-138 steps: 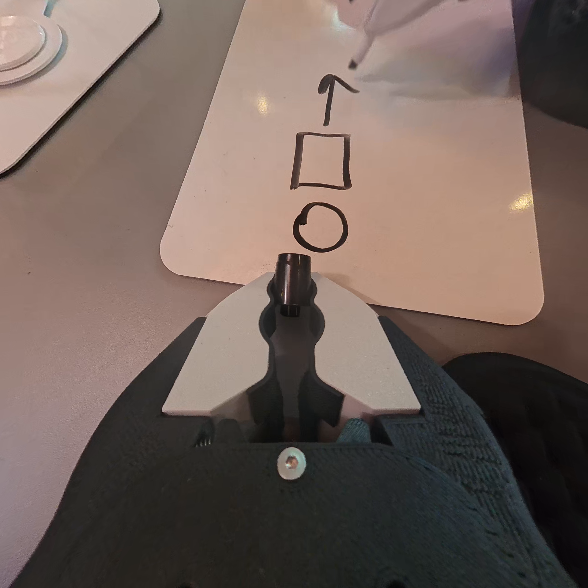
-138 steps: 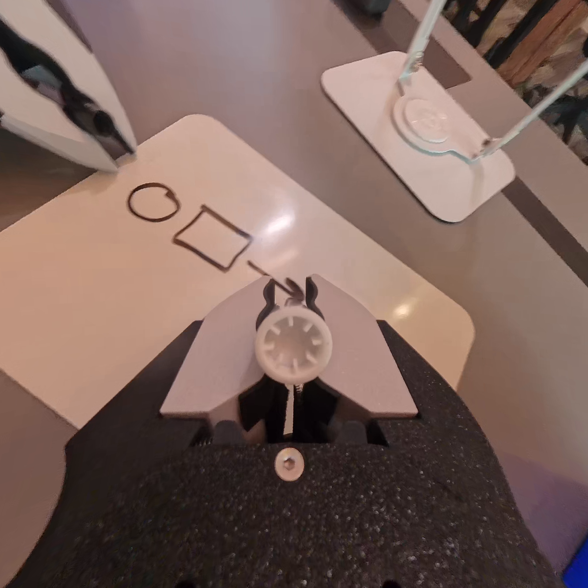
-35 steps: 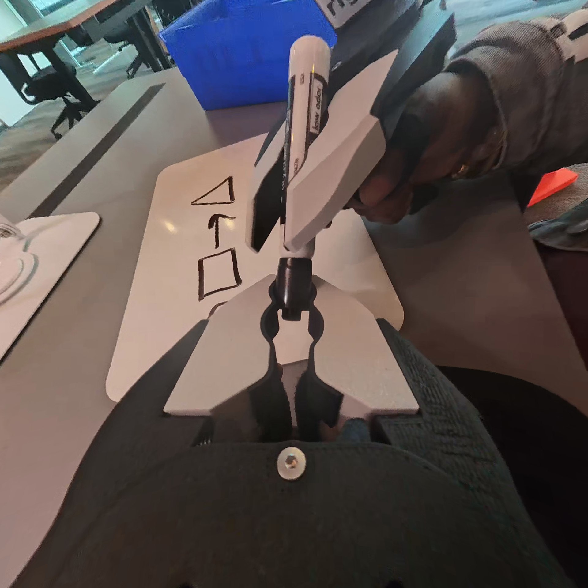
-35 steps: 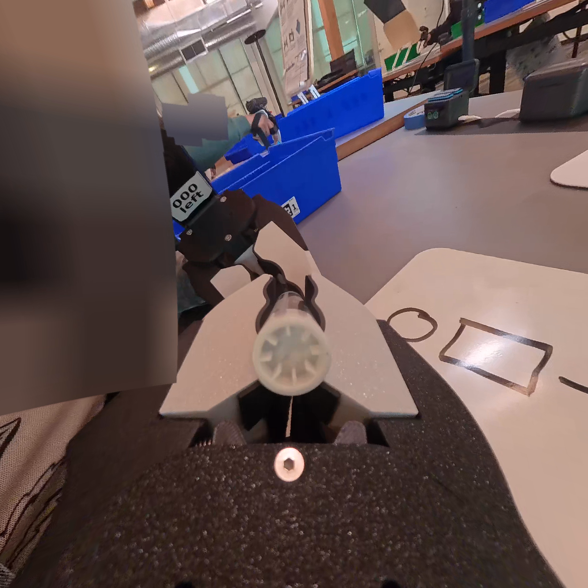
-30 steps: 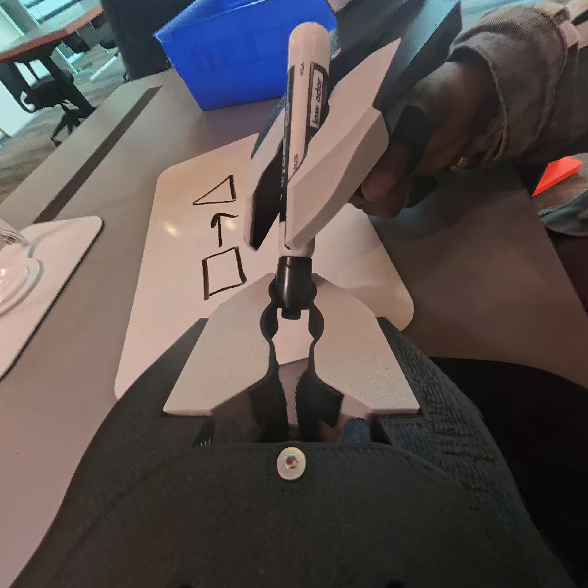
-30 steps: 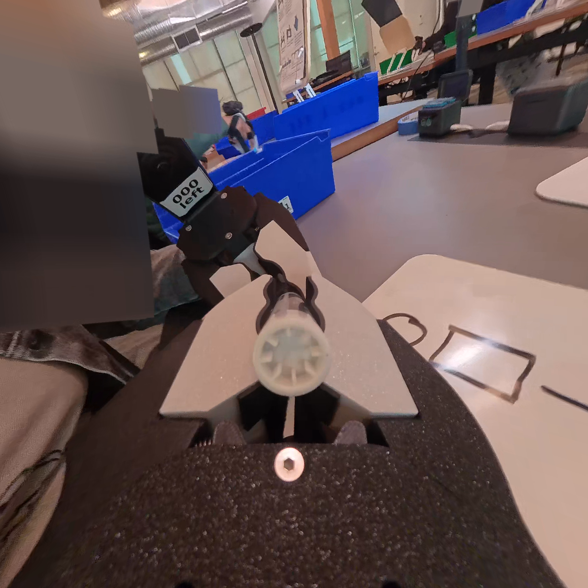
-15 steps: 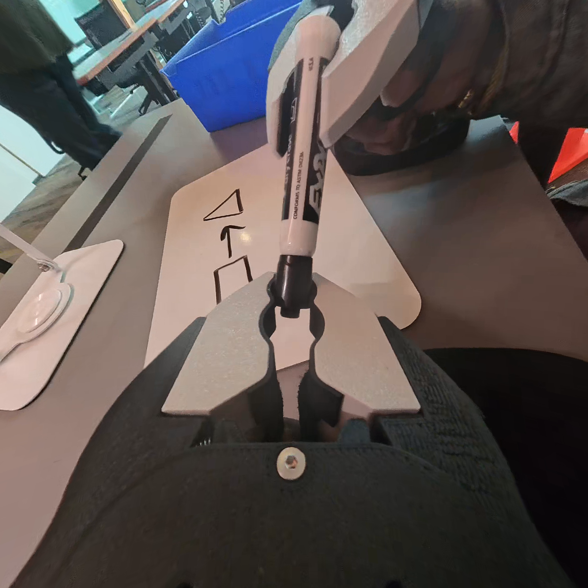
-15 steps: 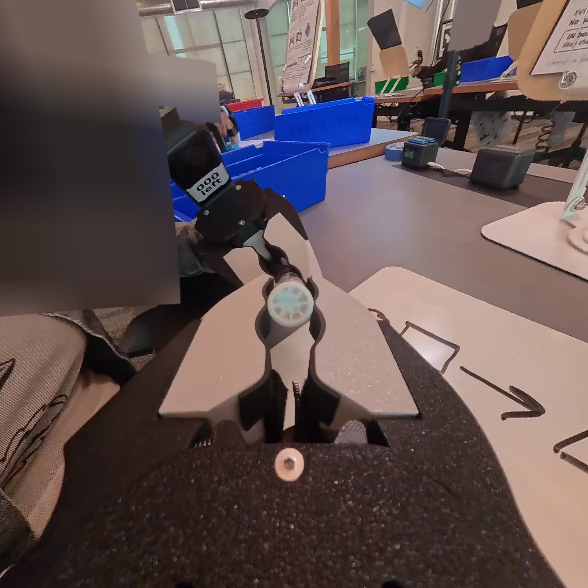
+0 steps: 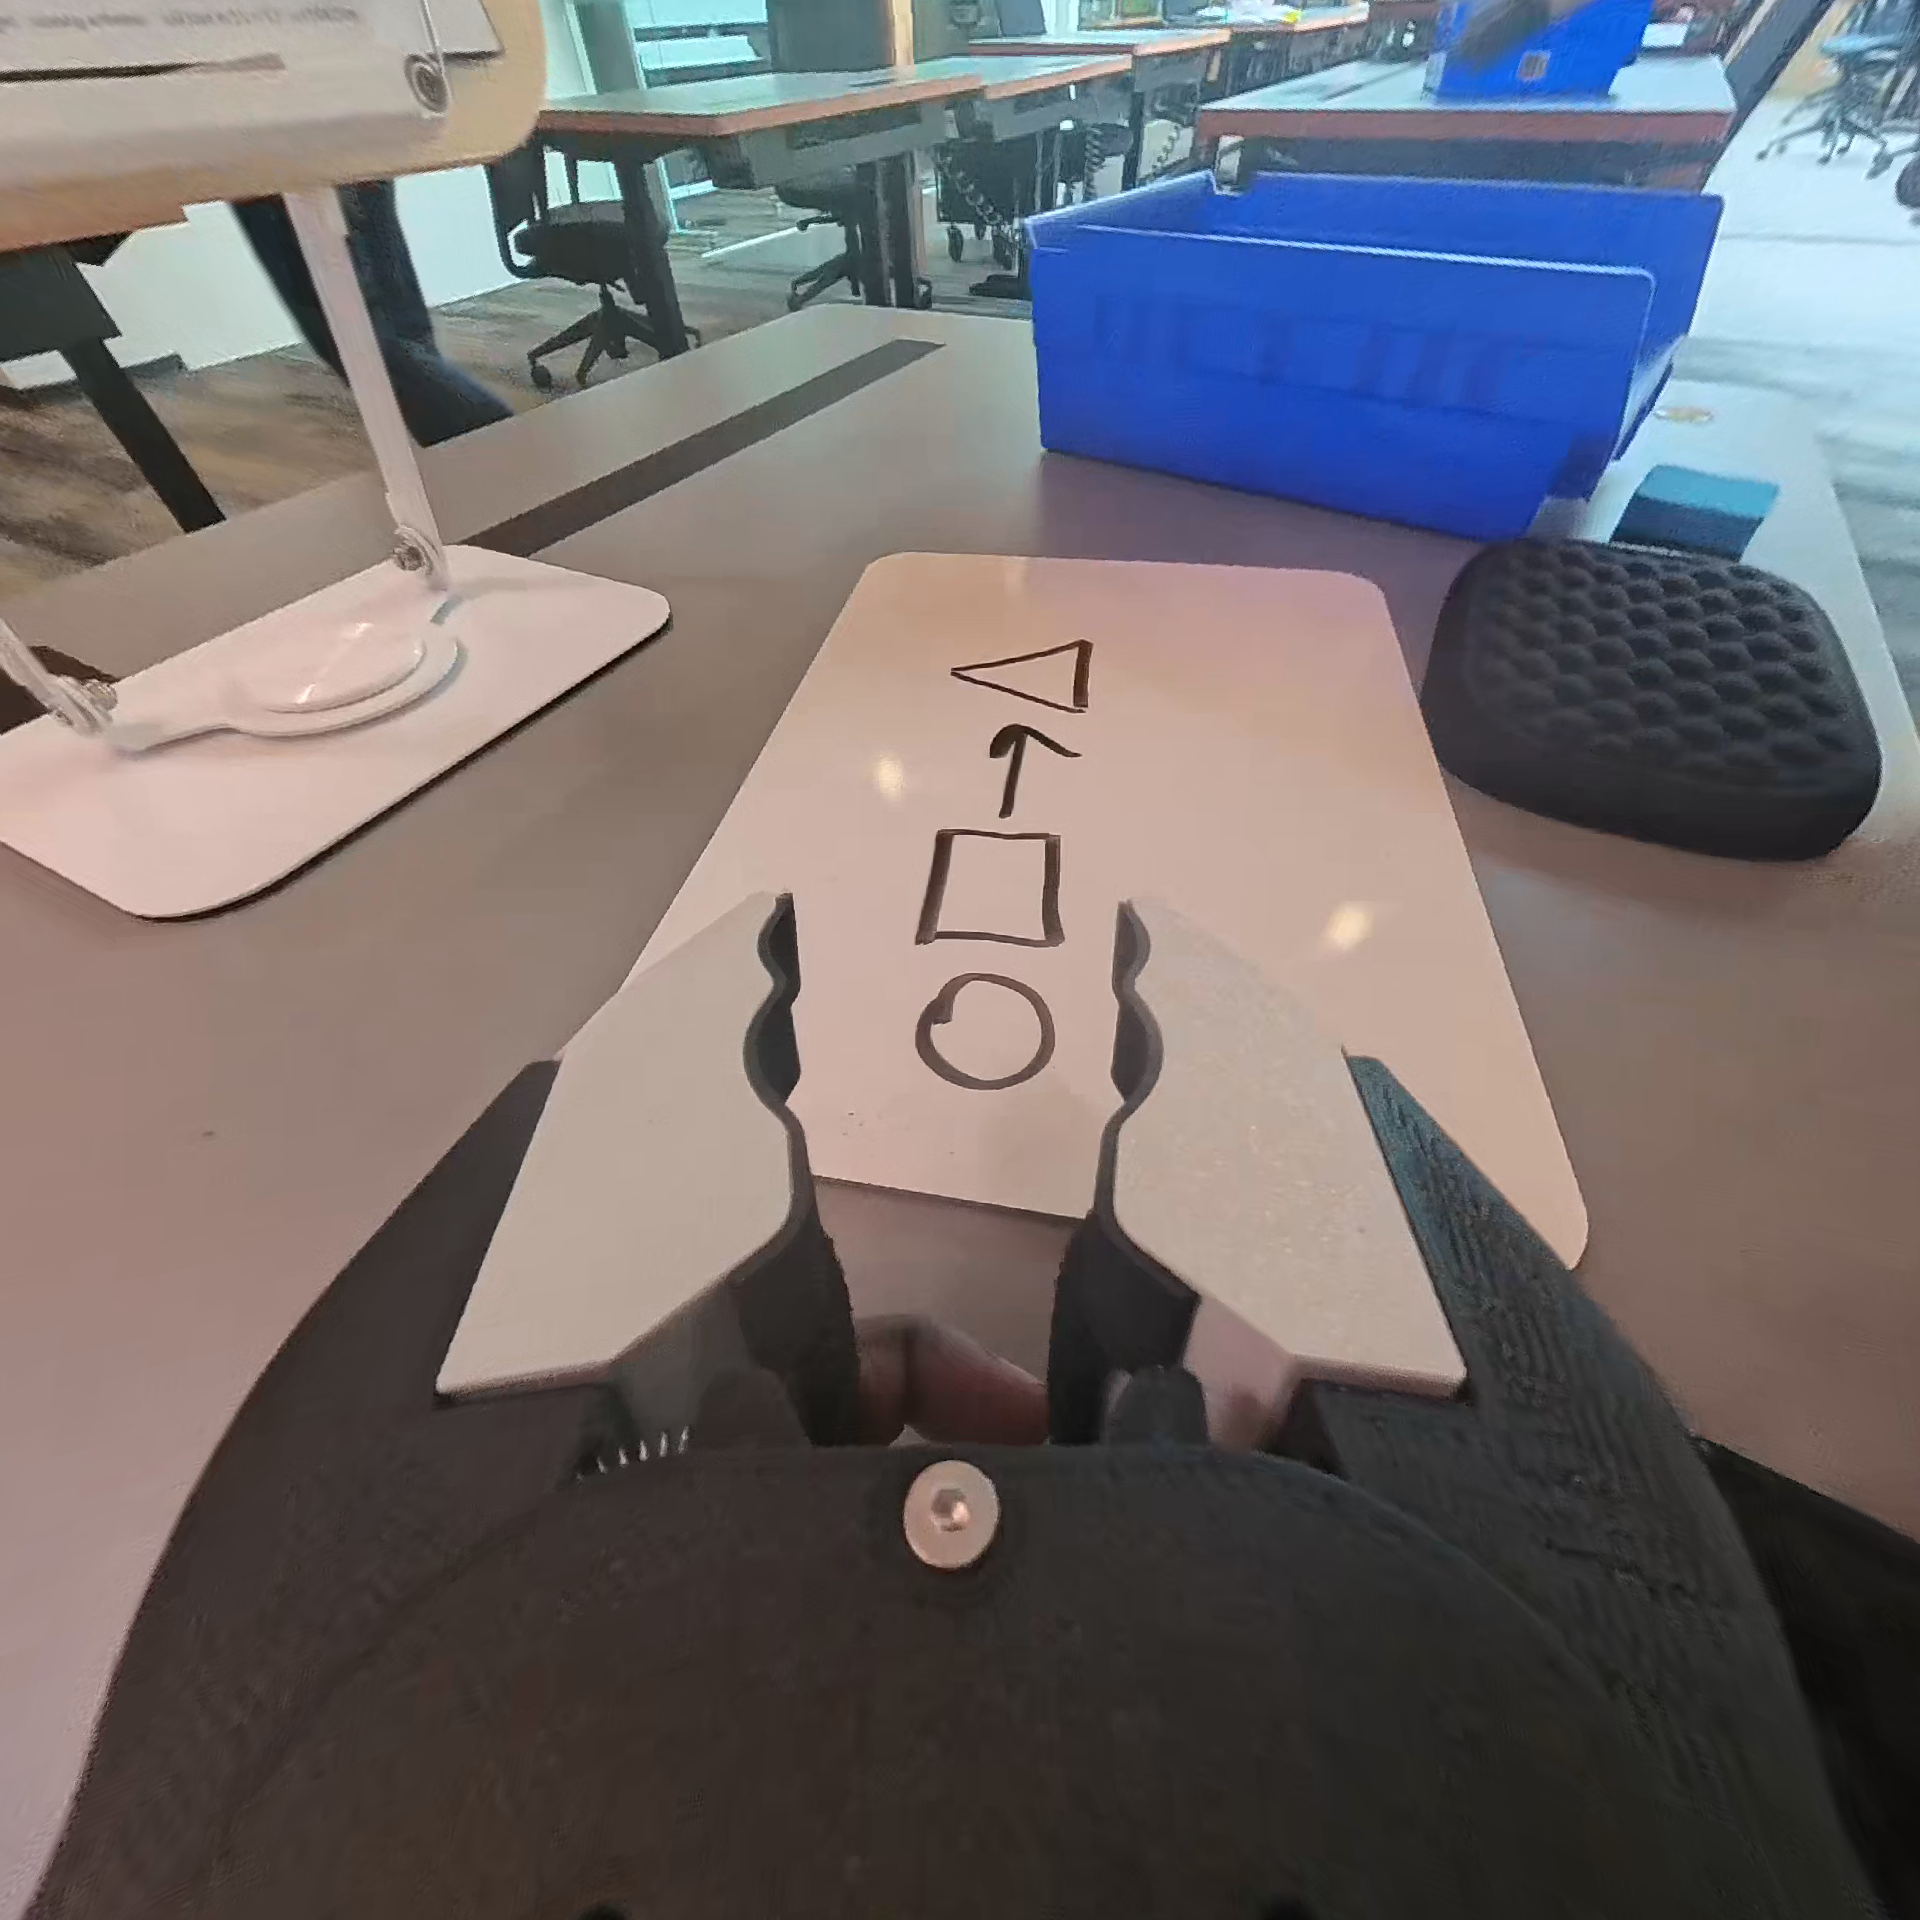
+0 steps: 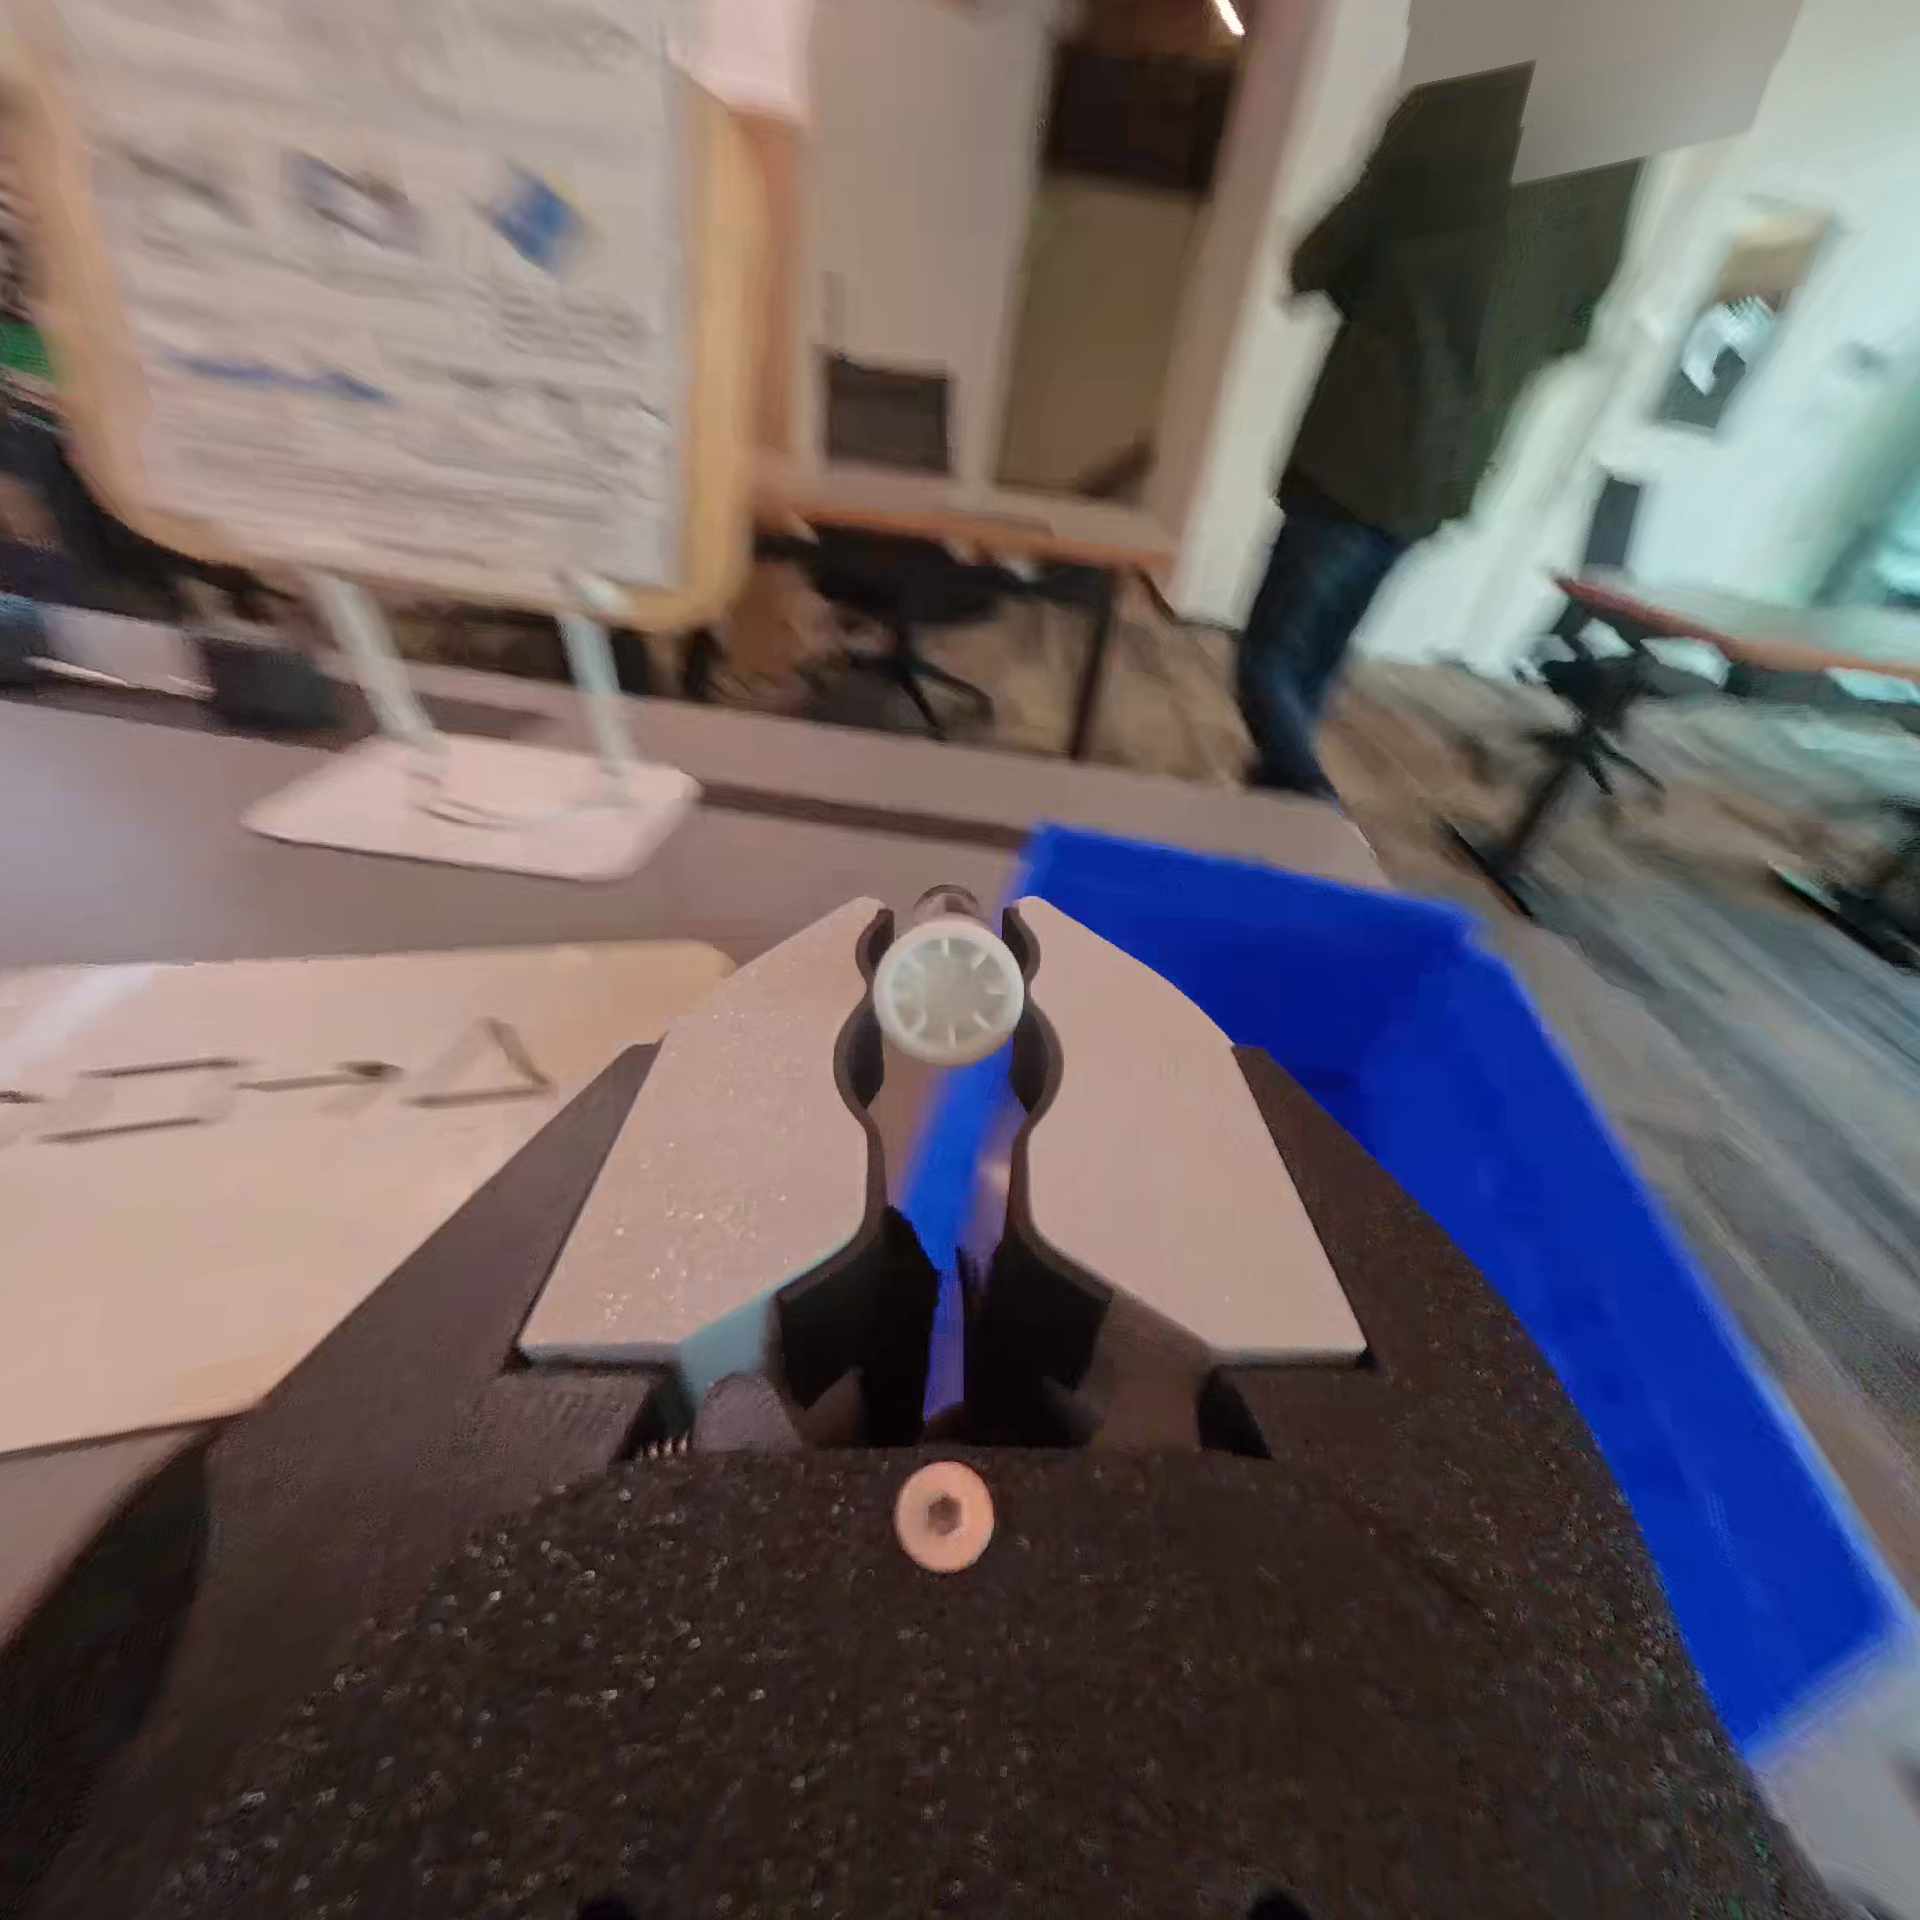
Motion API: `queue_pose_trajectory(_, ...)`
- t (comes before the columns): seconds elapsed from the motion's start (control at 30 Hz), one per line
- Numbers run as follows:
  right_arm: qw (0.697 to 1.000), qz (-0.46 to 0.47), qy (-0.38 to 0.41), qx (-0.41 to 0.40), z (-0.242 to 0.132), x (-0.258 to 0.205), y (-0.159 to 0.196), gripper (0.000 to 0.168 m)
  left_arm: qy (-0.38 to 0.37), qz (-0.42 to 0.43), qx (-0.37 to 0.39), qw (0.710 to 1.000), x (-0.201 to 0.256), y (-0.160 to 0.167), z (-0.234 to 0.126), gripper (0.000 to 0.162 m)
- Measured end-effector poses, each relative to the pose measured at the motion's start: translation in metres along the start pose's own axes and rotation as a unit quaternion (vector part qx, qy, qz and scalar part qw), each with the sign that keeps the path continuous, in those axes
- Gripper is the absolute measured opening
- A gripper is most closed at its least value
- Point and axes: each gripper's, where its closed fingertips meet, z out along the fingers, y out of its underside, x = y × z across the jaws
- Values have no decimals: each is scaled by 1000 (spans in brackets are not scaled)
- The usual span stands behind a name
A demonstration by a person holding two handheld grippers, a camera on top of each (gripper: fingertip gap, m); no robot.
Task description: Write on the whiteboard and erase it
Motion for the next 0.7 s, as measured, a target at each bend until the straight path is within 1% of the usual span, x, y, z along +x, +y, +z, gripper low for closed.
queue_pose_trajectory(0.07,996,6,35,-81,10,43,37,20,-1,-6,1,1000,-1,0,0,58)
queue_pose_trajectory(0.13,987,15,45,-155,23,66,76,21,-5,-7,-1,1000,-2,0,0,58)
queue_pose_trajectory(0.2,982,20,48,-180,36,77,96,21,-5,-7,-3,1000,-2,1,1,58)
queue_pose_trajectory(0.3,971,-3,70,-228,49,89,120,21,-6,-12,-4,1000,-4,1,1,57)
queue_pose_trajectory(0.4,953,8,63,-295,47,87,146,21,-5,-16,-7,1000,-4,2,1,56)
queue_pose_trajectory(0.47,946,19,52,-319,36,80,151,25,-5,-15,-8,1000,-4,2,1,56)
queue_pose_trajectory(0.53,949,30,51,-311,21,76,142,52,-2,-13,-10,1000,-3,2,2,56)
queue_pose_trajectory(0.6,956,43,60,-283,-1,75,125,67,2,-10,-12,1000,-1,3,2,56)
queue_pose_trajectory(0.63,959,46,61,-274,-15,72,119,70,3,-9,-12,1000,-1,3,2,56)
queue_pose_trajectory(0.7,953,54,49,-295,-46,60,123,76,5,-5,-13,1000,0,3,2,56)
